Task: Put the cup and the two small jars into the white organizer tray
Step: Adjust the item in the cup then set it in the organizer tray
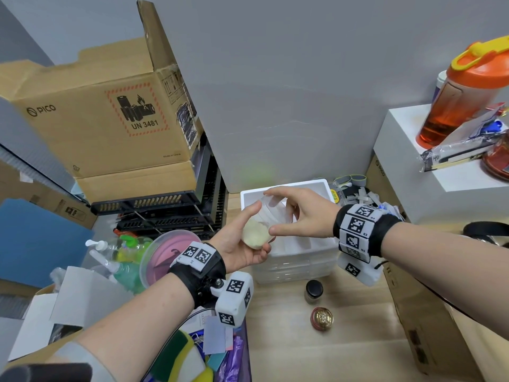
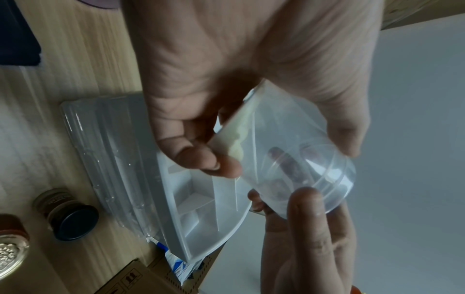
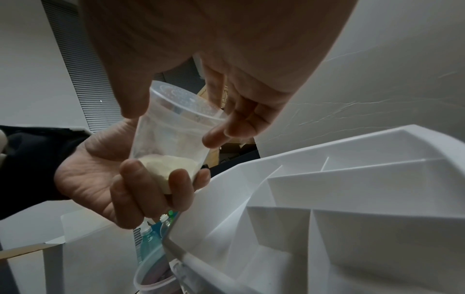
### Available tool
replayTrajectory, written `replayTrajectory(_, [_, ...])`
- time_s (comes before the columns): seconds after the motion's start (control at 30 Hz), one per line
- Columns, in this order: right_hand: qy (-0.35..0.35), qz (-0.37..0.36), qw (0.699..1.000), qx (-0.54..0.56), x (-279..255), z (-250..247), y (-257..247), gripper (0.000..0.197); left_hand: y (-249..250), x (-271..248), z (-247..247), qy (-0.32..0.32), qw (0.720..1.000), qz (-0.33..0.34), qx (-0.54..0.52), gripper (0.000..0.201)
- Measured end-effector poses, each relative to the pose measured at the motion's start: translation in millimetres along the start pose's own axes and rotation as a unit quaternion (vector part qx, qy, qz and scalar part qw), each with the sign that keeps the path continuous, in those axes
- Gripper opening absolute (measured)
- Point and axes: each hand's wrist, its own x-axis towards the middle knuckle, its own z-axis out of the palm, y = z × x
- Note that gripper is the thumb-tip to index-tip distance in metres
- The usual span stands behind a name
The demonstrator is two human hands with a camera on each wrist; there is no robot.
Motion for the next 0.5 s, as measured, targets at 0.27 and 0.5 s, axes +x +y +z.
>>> replayTrajectory(0.27, [0.002, 0.015, 1.0, 0.021, 2.7, -3.6, 0.3, 0.074, 1.3, 0.4, 4.5, -0.007, 1.0, -0.006, 0.005, 0.06])
replayTrajectory(0.5, [-0.001, 0.029, 0.998, 0.047, 5.2, -4.5, 1.7, 0.063, 3.0, 4.2, 2.0, -0.004, 1.0, -0.014, 0.009, 0.065])
